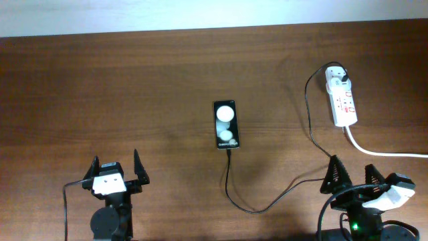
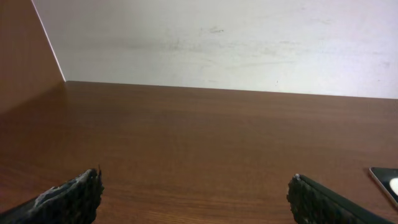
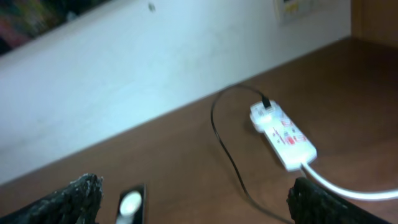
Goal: Plug charger to phone and switch on socket
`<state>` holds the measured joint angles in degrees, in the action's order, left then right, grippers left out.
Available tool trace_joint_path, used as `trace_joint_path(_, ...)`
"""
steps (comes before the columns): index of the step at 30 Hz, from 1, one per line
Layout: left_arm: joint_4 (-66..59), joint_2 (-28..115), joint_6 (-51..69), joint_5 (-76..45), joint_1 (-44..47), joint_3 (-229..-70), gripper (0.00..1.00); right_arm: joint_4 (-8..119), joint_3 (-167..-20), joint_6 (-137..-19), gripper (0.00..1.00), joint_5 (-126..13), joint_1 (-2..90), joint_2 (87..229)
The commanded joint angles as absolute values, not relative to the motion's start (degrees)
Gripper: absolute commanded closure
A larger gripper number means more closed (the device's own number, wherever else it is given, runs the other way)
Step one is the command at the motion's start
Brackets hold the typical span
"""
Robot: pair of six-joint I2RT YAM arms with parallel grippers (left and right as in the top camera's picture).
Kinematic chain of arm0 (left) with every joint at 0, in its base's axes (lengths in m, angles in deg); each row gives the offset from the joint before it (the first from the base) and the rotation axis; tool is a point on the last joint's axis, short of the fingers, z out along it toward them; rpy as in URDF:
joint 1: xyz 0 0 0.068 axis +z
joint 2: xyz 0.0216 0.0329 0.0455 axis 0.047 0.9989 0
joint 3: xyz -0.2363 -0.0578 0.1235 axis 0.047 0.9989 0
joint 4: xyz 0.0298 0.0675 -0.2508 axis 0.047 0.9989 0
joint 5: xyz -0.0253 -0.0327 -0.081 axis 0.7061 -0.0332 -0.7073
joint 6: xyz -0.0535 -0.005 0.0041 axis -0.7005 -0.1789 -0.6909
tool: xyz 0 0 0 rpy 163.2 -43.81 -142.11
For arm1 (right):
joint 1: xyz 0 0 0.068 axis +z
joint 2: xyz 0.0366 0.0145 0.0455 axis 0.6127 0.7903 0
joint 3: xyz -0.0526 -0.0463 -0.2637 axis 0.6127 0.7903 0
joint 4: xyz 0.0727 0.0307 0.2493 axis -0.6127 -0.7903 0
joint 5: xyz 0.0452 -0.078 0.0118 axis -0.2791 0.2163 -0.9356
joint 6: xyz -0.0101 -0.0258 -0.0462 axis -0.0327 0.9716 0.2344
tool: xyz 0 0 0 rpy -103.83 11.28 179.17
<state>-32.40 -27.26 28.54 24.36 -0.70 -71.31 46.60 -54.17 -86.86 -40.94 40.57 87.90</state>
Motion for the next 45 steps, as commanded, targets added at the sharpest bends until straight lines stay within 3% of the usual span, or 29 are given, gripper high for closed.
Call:
trace_joint_path(1, -32.4, -27.6, 29.2, 23.7, -0.4, -71.0, 0.01, 49.7, -52.6, -87.0, 0.01, -41.3, 40.6, 87.3)
trace_joint_path(5, -32.3, -27.6, 29.2, 23.7, -0.4, -71.0, 0.01, 56.7, -48.4, -87.1, 0.01, -42.0, 40.6, 87.3)
trace_joint_path(13, -32.4, -27.6, 29.2, 23.7, -0.4, -71.0, 0.01, 82.4, -33.5, -86.7, 0.01, -52.6, 38.0, 87.3)
trace_joint_path(18, -32.4, -27.6, 29.2, 23.7, -0.4, -71.0, 0.01, 107.2, -20.5, -85.6, 0.01, -65.9, 34.1, 87.3)
trace_joint_path(21, -32.4, -27.6, 29.2, 23.8, -0.4, -71.0, 0.01, 106.6, -20.0, -83.4, 0.01, -64.3, 33.9, 87.3)
trace_joint_path(29, -32.4, -27.6, 29.2, 23.7, -0.4, -71.0, 0.01, 84.3, -20.0, -78.9, 0.01, -56.5, 32.8, 87.3)
trace_joint_path(31, -32.4, -27.6, 29.2, 23.7, -0.4, -71.0, 0.01, 84.4, -20.0, -78.9, 0.01, -55.2, 32.7, 87.3)
trace_joint_path(36, -32.4, -27.6, 29.2, 23.7, -0.4, -71.0, 0.01, 83.8, -20.0, -65.9, 0.01, -52.3, 41.9, 87.3)
trace_joint_path(45, -32.4, -27.6, 29.2, 23.8, -0.4, -71.0, 0.01, 83.8, -20.0, -62.9, 0.01, -51.1, 41.9, 87.3)
